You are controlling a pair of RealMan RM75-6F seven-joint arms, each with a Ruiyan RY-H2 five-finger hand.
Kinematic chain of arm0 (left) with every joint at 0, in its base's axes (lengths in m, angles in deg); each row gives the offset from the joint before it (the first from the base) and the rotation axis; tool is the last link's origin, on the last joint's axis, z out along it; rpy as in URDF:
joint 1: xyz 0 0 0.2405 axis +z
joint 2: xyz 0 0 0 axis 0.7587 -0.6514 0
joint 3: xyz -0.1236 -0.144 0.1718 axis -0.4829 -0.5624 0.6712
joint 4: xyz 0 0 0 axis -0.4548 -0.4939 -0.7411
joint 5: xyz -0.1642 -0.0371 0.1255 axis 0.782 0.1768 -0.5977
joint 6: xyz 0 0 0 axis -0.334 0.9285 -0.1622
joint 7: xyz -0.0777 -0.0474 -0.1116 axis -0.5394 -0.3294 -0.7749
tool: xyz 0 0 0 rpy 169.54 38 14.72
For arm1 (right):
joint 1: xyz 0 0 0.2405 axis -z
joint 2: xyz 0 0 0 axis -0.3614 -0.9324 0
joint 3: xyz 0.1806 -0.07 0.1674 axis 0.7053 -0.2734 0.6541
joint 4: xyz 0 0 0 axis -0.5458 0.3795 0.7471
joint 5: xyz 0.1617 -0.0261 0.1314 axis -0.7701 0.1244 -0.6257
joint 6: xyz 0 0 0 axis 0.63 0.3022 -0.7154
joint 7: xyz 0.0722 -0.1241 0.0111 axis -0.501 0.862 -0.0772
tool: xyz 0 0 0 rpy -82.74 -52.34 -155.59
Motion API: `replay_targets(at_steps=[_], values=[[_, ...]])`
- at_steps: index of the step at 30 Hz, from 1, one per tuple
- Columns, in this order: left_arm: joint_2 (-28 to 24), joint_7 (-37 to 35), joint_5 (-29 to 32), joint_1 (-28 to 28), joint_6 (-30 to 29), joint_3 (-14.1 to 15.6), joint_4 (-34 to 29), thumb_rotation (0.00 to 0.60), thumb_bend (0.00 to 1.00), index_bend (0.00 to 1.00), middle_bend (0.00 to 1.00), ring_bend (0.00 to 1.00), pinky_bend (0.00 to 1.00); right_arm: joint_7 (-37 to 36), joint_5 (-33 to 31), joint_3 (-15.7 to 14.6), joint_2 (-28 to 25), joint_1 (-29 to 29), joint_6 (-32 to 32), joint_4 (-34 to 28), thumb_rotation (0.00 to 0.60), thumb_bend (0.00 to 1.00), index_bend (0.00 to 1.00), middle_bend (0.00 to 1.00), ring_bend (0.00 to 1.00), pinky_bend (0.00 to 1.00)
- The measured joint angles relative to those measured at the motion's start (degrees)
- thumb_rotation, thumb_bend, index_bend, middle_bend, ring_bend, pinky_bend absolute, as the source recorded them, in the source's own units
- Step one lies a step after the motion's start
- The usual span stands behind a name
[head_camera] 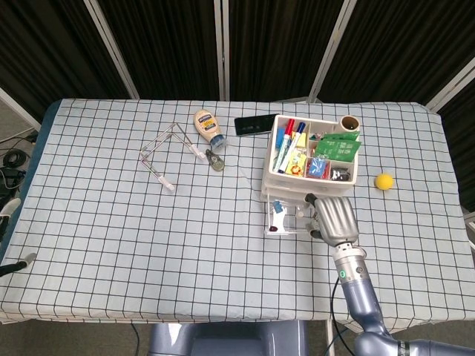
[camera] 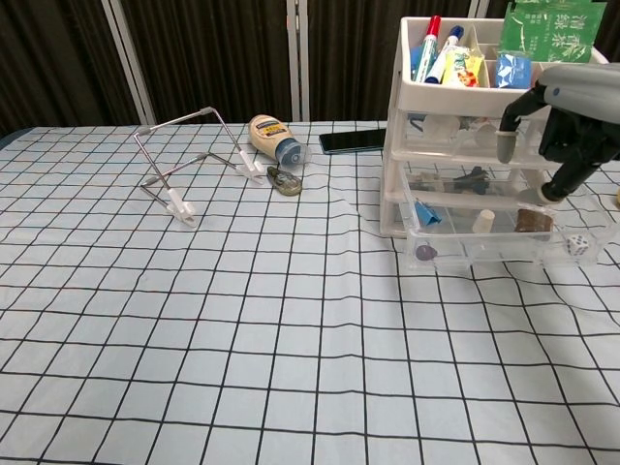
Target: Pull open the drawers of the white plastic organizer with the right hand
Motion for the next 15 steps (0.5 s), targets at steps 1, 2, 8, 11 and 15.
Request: replay_targets(at_steps=[1, 2, 8, 11, 15], values=[[-0.1, -0.2, 0.1, 0.0, 0.0, 0.0, 0.0, 0.6, 0.03, 0.0, 0.0, 0.0, 0.0, 0.8, -1.5, 0.1, 0.1, -0.7, 0.3, 0.1, 0.6, 0.13, 0.49, 1.0, 1.0, 0.82], [-0.1, -0.5, 0.1, 0.0, 0.0, -0.1, 0.1, 0.6, 0.03, 0.0, 0.0, 0.0, 0.0, 1.8, -3.5, 0.1, 0.2, -1.6, 0.6, 0.2, 0.6, 0.13, 0.49, 1.0, 1.0, 0.82], [-0.6, -1.3, 0.6, -0.2, 0.6, -0.3, 0.3, 0.6, 0.03, 0.0, 0.0, 0.0, 0.0, 4.5, -10.5, 0.2, 0.7, -5.9, 1.9, 1.1, 0.6, 0.13, 0.49, 1.0, 1.0, 0.82], [-0.7, -1.4, 0.8, -0.5, 0.9, -0.5, 0.2, 0.6, 0.03, 0.0, 0.0, 0.0, 0.0, 4.8, -12.2, 0.3, 0.9, -7.8, 2.2, 2.2, 0.6, 0.13, 0.49, 1.0, 1.0, 0.82], [-0.8, -1.4, 0.6, -0.7, 1.1, -0.5, 0.2, 0.6, 0.03, 0.0, 0.0, 0.0, 0.0, 4.3, -13.6, -0.1, 1.3, -9.2, 2.2, 3.9, 0.6, 0.14, 0.49, 1.0, 1.0, 0.82]])
